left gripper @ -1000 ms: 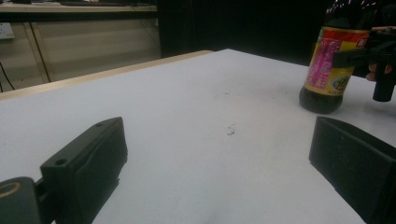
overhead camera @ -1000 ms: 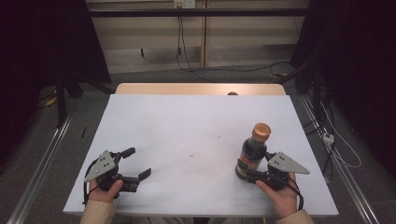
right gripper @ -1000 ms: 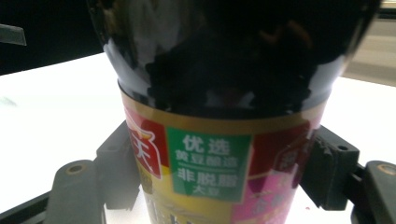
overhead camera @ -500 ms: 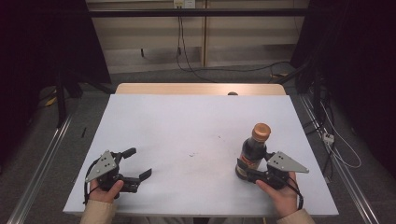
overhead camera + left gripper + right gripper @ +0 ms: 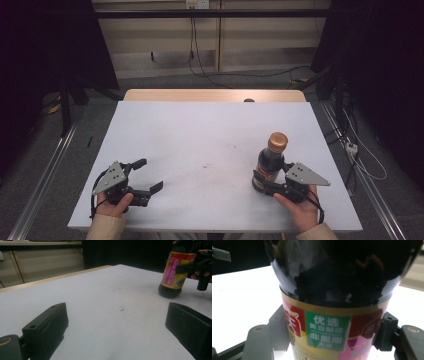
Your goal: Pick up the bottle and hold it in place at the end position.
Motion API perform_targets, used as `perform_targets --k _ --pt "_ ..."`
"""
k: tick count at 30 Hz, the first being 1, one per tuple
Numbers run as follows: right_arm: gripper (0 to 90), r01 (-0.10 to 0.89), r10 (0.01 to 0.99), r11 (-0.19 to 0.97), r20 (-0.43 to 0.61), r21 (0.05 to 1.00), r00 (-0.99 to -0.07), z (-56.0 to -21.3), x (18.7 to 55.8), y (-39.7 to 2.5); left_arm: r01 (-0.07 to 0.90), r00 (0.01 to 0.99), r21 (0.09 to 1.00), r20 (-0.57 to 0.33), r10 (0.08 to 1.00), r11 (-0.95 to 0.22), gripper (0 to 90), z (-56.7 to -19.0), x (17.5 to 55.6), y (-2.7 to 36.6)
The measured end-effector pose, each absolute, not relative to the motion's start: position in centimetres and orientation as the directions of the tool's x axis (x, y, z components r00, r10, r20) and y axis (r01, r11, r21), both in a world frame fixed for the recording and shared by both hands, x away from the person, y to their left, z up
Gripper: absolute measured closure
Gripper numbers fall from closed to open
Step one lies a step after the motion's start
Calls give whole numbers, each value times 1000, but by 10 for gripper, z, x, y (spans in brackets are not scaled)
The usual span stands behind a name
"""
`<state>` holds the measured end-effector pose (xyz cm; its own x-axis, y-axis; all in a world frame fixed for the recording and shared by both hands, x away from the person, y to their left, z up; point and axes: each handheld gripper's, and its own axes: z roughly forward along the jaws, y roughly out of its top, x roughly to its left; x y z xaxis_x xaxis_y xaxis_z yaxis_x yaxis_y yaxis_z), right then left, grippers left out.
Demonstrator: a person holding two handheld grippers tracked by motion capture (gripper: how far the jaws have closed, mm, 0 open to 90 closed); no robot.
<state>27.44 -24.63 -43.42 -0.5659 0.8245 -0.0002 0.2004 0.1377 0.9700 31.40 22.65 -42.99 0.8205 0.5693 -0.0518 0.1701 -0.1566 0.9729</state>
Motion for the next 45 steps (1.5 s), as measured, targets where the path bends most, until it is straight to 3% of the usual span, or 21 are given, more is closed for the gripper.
perform_targets --k 45 --pt "305 179 774 160 -10 971 -633 -412 345 -189 165 826 974 -50 562 -156 42 -430 314 226"
